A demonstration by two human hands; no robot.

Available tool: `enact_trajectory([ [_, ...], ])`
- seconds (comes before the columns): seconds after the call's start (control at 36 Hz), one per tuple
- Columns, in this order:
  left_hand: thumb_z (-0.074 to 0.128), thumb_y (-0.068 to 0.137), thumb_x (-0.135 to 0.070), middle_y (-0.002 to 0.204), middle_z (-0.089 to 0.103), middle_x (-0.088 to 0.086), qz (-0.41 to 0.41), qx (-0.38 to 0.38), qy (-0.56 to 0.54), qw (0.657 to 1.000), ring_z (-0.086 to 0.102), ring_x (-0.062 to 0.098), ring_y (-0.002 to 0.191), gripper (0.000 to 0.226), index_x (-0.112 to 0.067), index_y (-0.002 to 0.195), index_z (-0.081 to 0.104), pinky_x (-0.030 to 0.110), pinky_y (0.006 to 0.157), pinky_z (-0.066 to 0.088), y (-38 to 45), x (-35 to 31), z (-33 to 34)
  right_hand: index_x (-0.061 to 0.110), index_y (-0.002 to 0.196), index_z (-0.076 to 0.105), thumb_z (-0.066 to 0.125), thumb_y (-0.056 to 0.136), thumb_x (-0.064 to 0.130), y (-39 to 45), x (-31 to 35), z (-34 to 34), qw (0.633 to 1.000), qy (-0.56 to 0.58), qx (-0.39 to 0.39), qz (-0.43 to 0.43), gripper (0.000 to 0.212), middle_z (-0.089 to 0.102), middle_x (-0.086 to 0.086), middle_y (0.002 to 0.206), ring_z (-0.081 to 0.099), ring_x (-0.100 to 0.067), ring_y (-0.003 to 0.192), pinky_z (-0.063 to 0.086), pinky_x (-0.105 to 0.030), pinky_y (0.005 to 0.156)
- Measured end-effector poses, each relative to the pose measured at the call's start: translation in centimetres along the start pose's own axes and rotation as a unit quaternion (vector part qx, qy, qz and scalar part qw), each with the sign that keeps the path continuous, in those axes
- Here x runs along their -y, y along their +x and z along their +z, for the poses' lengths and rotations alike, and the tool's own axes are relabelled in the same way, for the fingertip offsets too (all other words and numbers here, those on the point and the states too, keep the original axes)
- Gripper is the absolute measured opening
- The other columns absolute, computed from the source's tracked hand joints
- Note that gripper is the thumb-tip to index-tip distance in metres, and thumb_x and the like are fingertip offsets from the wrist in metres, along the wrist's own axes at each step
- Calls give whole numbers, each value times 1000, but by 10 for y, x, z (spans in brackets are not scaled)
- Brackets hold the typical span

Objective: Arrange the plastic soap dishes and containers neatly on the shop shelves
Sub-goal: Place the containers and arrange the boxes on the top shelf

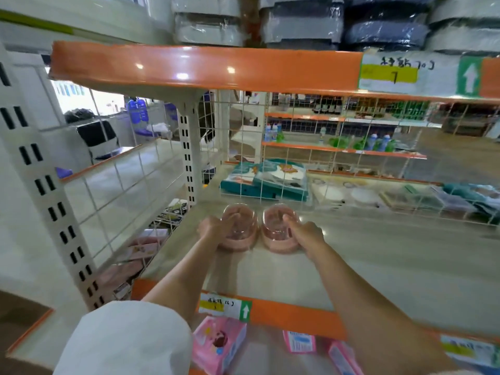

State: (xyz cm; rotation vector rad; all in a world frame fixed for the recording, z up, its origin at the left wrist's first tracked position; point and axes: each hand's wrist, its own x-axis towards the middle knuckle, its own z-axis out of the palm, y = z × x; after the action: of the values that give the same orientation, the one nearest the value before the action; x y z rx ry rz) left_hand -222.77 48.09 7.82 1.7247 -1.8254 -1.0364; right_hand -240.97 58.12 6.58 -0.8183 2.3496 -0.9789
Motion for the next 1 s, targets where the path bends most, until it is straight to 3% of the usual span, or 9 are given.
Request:
enact_trajectory([
  [0.14,58,83,-62,115,65,19,10,-21,22,999,57,33,112,67,-2,110,68,35,95,45,1,-1,2,3,131,54,29,96,63,4,-5,0,995,-94,-13,9,73,53,-16,136,43,-32,128,34,-36,106],
  [0.25,50,91,-56,123,58,22,37,-49,91,994,48,33,119,60,-1,109,64,35,98,39,-8,-5,-3,1,130,54,34,95,61,-1,-6,-3,996,-92,-10,0,72,54,-18,134,46,-33,126,37,-39,106],
  [0.39,53,92,-44,137,44,24,93,-56,181,978,43,35,125,56,-1,128,50,40,102,40,-29,-8,-25,3,128,51,49,90,56,-23,-8,-16,994,-96,-23,-38,65,53,-18,126,53,-34,115,47,-46,95],
  [0.5,50,95,-44,134,44,18,181,-22,228,956,44,30,122,52,-5,131,48,39,101,43,-58,-11,-50,3,119,54,58,91,36,-60,2,-33,985,-137,-9,-103,44,56,-16,119,57,-27,103,44,-31,76],
  [0.61,48,99,-23,120,59,13,263,45,261,928,57,22,104,30,-2,120,56,23,76,41,-100,-13,-81,9,117,56,59,92,22,-102,12,-51,973,-145,44,-172,28,59,0,102,52,-13,84,36,-20,58],
  [0.69,50,96,-15,127,59,11,298,69,303,902,57,24,113,30,-7,124,56,27,89,44,-127,-10,-102,31,105,61,65,89,29,-139,23,-61,966,-142,85,-197,17,62,22,93,57,3,79,35,-6,53],
  [0.78,51,97,-20,133,56,7,305,69,341,887,51,23,122,32,-11,127,55,27,98,38,-155,-6,-125,34,99,60,70,82,50,-176,36,-71,963,-132,90,-215,26,66,25,95,61,3,86,43,-13,69],
  [0.92,59,91,-31,127,59,9,317,60,340,883,54,25,116,38,-13,124,58,30,97,41,-190,-6,-163,24,125,55,59,91,36,-244,56,-95,929,-226,70,-286,36,58,8,88,55,-14,84,38,-26,70],
  [1.0,57,93,-27,119,61,9,352,76,337,870,57,23,107,35,-8,122,57,28,88,43,-215,-10,-183,14,106,59,61,90,30,-268,65,-104,915,-274,58,-290,22,56,1,85,54,-21,83,38,-28,63],
])
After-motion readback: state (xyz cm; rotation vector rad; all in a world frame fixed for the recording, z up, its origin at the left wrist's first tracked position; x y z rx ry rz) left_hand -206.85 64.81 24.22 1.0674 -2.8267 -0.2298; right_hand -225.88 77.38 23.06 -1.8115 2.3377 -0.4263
